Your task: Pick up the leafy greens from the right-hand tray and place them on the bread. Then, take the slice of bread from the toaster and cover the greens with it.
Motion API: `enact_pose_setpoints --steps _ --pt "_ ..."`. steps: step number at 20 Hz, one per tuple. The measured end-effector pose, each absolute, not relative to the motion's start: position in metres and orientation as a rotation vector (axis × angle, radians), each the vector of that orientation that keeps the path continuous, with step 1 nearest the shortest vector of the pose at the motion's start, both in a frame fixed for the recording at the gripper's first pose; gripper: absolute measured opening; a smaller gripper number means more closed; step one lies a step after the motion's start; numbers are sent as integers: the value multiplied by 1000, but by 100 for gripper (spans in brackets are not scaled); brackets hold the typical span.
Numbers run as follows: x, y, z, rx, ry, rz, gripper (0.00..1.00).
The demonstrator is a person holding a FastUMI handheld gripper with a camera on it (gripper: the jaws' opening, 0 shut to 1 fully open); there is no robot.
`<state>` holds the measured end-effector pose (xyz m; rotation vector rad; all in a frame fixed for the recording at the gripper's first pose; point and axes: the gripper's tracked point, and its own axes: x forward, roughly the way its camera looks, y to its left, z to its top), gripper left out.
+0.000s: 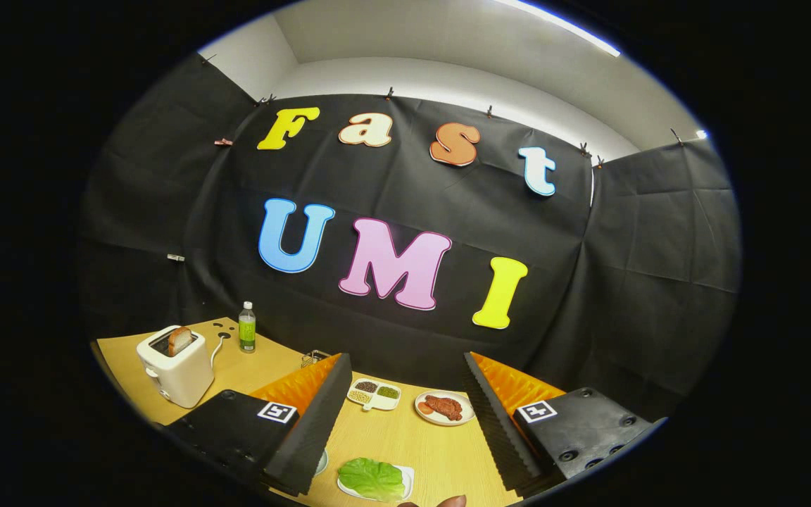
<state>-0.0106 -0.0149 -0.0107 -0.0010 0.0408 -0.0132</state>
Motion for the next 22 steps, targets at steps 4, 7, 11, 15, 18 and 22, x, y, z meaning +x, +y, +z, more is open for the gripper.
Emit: enact_pose_setpoints --steps 4,7,11,15,18,22 --pt "-7 -11 -28 -16 79 60 97" --pt "-6 -13 -56 -11 143 132 97" --pt "-5 -18 -102 -1 224 194 97" --pt "-3 -7 -177 -17 377 300 97" --pt "-4 6 -239 -32 500 373 96" --pt "-6 23 -305 -29 619 438 92"
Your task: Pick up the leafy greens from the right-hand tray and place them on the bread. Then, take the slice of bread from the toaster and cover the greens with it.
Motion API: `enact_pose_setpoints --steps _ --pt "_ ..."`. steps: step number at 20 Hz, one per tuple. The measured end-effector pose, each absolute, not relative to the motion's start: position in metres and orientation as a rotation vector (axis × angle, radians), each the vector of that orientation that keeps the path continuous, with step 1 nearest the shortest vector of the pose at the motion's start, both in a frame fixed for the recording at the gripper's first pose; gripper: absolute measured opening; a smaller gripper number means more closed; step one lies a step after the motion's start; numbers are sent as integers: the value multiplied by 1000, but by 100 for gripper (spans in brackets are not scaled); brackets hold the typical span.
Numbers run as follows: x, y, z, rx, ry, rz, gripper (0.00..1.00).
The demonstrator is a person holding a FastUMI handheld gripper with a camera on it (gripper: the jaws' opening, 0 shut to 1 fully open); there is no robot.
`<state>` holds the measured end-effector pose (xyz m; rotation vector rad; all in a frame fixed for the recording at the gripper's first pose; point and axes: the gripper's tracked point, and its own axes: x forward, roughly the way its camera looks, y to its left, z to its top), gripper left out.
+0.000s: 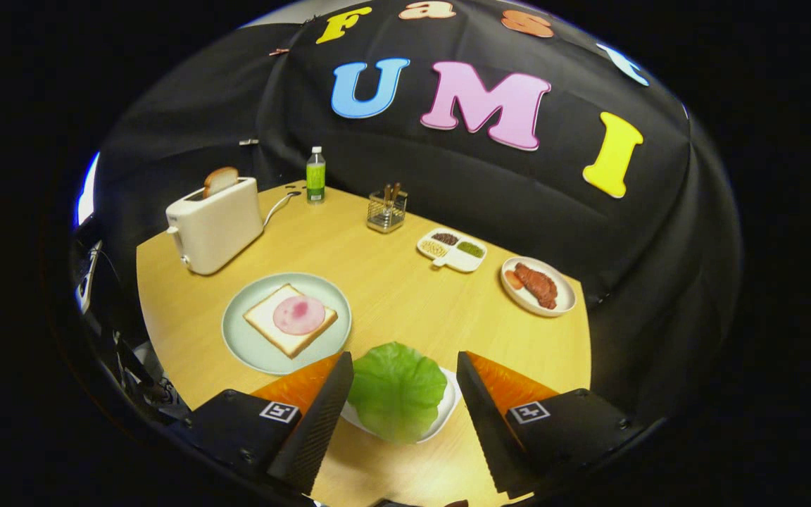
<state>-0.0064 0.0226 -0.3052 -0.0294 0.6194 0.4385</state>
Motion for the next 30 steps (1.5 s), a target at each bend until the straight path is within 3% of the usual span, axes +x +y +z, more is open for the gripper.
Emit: enact_pose_setpoints --steps 10,15,18,20,30 --pt "5 48 -422 7 896 475 84" --pt "7 51 -429 56 933 496 75" --pt "10 49 -428 73 923 472 12" --pt "11 47 -426 70 937 448 8" --pt "22 45 -307 164 740 400 7"
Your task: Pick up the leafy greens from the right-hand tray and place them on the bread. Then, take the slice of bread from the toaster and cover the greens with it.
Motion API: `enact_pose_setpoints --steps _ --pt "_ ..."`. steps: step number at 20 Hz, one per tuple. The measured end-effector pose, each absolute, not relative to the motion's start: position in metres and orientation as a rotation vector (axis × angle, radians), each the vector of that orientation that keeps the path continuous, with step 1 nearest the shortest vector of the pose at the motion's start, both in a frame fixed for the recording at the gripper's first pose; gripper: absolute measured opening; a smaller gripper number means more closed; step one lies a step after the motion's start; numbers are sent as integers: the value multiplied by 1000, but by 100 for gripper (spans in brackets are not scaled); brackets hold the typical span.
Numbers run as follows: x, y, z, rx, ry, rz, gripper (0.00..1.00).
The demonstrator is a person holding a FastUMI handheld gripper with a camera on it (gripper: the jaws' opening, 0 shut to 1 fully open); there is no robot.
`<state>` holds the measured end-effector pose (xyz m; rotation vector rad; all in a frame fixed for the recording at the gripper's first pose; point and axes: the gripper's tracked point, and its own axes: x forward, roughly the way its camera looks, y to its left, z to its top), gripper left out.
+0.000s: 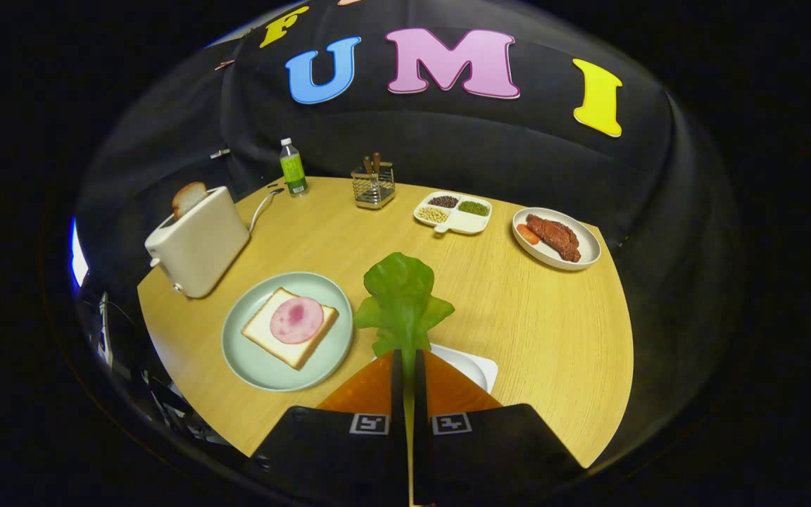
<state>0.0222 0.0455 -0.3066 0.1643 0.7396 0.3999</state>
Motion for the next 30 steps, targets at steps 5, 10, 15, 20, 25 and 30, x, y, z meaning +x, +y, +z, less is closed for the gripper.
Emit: enact_pose_setpoints --steps 5,10,15,20,25,30 --pt "19 93 -256 209 684 454 7" --pt "17 143 -243 186 673 508 7" --pt "19 183 -248 164 691 545 8" --pt "21 215 -268 163 755 566 8" --pt "21 225 -310 71 847 521 11" --pt "30 225 -298 59 751 457 93"
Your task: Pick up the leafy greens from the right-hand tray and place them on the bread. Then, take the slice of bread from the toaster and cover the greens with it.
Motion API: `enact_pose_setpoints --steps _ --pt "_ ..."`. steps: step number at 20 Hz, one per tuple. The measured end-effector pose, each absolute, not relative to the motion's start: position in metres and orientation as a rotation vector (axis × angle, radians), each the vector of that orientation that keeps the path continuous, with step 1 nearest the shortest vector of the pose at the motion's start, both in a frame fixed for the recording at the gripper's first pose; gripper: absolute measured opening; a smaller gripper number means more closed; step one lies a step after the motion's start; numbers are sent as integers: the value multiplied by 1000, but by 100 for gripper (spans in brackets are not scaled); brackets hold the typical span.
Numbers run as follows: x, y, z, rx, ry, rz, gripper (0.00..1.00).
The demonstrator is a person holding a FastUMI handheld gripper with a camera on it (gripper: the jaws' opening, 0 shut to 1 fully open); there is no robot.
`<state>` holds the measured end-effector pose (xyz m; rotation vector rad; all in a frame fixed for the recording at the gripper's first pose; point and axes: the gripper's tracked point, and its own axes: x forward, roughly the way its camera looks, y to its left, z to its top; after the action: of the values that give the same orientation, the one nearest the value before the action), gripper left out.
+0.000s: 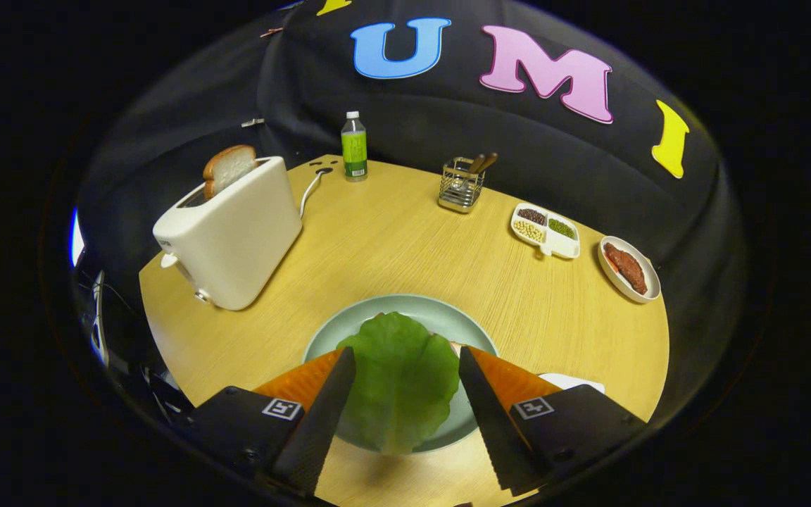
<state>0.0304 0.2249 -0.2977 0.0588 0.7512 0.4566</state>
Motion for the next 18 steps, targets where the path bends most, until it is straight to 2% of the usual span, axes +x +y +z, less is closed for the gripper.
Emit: enact_pose_setpoints --steps 2,10,18 --pt "28 226 -284 95 729 453 100" --pt "26 228 -176 158 510 463 99" --pt "38 295 -72 221 358 570 99"
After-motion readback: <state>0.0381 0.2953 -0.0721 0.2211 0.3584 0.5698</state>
